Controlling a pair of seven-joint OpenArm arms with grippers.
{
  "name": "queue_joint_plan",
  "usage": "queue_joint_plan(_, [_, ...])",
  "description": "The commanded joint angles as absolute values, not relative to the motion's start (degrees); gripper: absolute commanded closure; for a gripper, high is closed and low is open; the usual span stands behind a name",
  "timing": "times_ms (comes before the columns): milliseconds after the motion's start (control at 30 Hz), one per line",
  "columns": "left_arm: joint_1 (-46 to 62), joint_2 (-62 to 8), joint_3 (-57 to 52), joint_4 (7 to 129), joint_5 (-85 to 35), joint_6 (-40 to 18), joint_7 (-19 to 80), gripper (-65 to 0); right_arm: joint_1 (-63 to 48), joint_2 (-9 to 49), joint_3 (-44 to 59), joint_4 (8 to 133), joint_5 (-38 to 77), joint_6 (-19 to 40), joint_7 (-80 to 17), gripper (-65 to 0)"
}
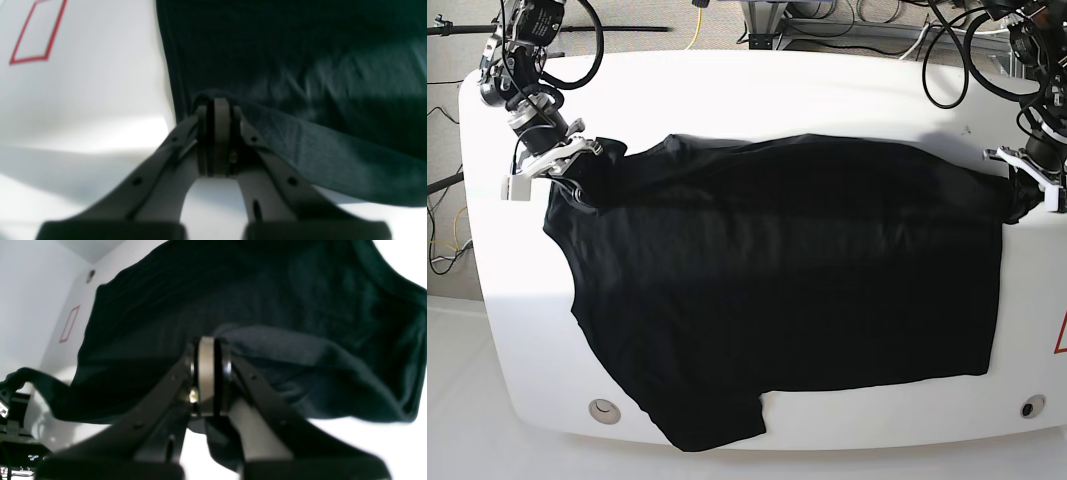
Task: Fold the T-shirt properly
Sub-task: 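Lower the grippers and regrasp the shirt edge lower down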
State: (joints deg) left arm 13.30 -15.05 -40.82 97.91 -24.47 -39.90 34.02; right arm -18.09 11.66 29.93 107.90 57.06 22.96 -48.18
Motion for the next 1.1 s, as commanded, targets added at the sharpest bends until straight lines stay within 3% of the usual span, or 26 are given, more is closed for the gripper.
queue_joint_plan(0, [12.05, -16.21, -40.53, 97.74, -24.85, -38.62, 32.31, 0.0, -16.82, 12.64, 30.49, 107.33, 57.87, 23.66, -46.83, 0.0])
queue_joint_plan(467, [4.4, -15.91, -36.32, 90.0, -20.13, -37.28, 31.78, 0.0, -11.93, 13.46, 30.33, 102.61, 55.8, 23.42, -46.74, 0.0])
queue_joint_plan(1067, [-2.59, -16.07, -36.57, 85.36, -13.64, -36.91, 32.76, 0.0, -1.0, 13.44, 22.49, 96.32, 45.74, 23.3, -45.85, -0.2])
